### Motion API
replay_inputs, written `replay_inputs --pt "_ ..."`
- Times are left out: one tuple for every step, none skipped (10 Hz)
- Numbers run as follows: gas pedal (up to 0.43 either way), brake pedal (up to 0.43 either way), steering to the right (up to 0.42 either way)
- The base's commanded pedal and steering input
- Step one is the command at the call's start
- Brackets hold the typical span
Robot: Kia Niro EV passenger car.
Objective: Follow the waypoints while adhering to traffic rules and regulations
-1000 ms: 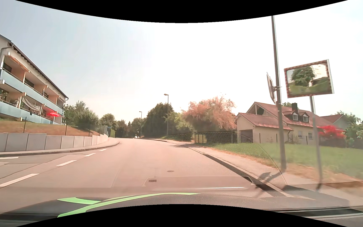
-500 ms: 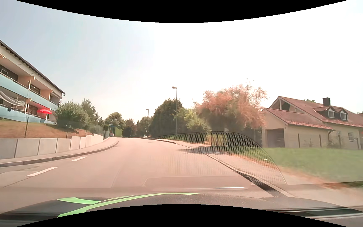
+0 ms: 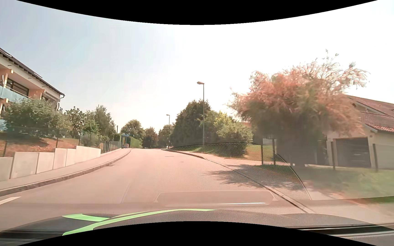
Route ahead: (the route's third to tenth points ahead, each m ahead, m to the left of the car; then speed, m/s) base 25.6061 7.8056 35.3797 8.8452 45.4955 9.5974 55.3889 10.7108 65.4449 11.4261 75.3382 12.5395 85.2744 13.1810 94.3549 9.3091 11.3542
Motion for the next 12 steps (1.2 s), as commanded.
replay_inputs --pt "0.358 0.0 -0.053" --pt "0.358 0.0 -0.054" --pt "0.358 0.0 -0.053" --pt "0.358 0.0 -0.054" --pt "0.358 0.0 -0.054" --pt "0.331 0.0 -0.054" --pt "0.299 0.0 -0.054" --pt "0.287 0.0 -0.054" --pt "0.287 0.0 -0.054" --pt "0.287 0.0 -0.054" --pt "0.287 0.0 -0.054" --pt "0.287 0.0 -0.054"
